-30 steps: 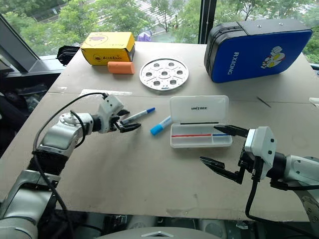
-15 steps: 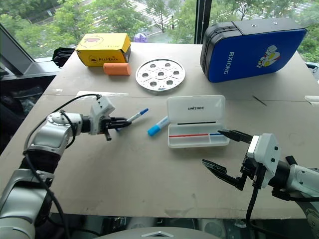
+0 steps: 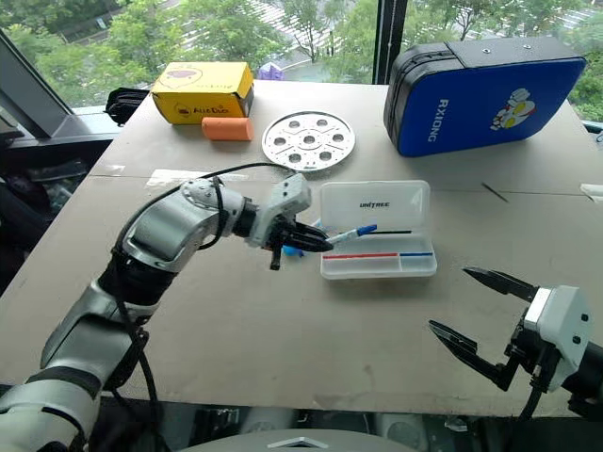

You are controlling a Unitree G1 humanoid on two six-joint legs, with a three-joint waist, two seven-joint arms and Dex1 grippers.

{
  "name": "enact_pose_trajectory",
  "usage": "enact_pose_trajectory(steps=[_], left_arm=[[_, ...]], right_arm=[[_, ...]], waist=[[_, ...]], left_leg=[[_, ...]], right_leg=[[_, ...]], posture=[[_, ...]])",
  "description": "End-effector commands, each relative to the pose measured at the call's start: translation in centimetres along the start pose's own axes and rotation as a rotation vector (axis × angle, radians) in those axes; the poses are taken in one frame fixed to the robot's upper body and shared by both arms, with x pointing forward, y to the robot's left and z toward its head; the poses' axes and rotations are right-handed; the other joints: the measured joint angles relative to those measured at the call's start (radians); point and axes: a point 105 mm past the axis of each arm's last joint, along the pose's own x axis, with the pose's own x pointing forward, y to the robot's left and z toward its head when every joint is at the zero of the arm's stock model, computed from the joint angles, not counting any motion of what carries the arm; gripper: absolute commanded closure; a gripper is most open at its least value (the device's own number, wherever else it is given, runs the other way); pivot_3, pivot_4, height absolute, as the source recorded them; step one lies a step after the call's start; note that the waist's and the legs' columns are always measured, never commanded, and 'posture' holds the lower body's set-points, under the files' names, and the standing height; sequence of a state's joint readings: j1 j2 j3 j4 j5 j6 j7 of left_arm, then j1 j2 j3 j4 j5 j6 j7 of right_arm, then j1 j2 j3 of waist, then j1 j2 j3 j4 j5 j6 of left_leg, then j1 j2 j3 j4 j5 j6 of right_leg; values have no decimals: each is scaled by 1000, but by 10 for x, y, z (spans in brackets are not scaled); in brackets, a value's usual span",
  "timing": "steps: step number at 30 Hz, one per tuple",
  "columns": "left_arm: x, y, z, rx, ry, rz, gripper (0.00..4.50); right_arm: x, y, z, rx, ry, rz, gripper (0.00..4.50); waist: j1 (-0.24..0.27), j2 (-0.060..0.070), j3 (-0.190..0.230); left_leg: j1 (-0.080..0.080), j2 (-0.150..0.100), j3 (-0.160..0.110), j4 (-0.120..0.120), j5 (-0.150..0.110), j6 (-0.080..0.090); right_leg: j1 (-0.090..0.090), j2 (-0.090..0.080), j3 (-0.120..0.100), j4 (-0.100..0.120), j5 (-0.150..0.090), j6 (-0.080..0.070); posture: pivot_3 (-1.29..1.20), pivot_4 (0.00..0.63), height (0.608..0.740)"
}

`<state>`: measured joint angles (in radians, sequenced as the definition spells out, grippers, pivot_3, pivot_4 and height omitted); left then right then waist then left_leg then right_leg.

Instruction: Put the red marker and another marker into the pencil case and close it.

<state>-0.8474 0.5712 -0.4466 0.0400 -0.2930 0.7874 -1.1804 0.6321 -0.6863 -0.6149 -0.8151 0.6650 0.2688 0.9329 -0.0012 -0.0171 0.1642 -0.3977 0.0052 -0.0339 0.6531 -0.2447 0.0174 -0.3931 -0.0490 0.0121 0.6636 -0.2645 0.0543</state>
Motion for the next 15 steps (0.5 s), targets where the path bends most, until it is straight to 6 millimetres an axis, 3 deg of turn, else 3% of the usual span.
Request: enact_pose_trajectory(steps=[1,10,12,15], left_arm=[[13,12,2,52,45,25,4455],[43,25,12,121,57,11,4455],[46,24,15,135,65,-8,3444],[45,24,19,149,47,-14,2276]], right_arm=[[-6,2,12,-65,-15,-37,0],[-7,10,14,-84,-7,-72,0],[-8,11,16,-87,-6,-78,0],[-9,11,16,-88,-3,-82,0]], waist=[[-2,1,0],[5,0,0],[8,0,0],[7,0,0]], left_leg=[[0,0,0,0,0,0],[-1,0,0,0,0,0],[-2,0,0,0,0,0],[-2,0,1,0,0,0]], right_leg=[[0,0,0,0,0,0],[-2,0,0,0,0,0],[-2,0,0,0,0,0],[-2,0,0,0,0,0]], posture=[[0,150,740],[0,150,740],[0,150,740],[0,150,740]])
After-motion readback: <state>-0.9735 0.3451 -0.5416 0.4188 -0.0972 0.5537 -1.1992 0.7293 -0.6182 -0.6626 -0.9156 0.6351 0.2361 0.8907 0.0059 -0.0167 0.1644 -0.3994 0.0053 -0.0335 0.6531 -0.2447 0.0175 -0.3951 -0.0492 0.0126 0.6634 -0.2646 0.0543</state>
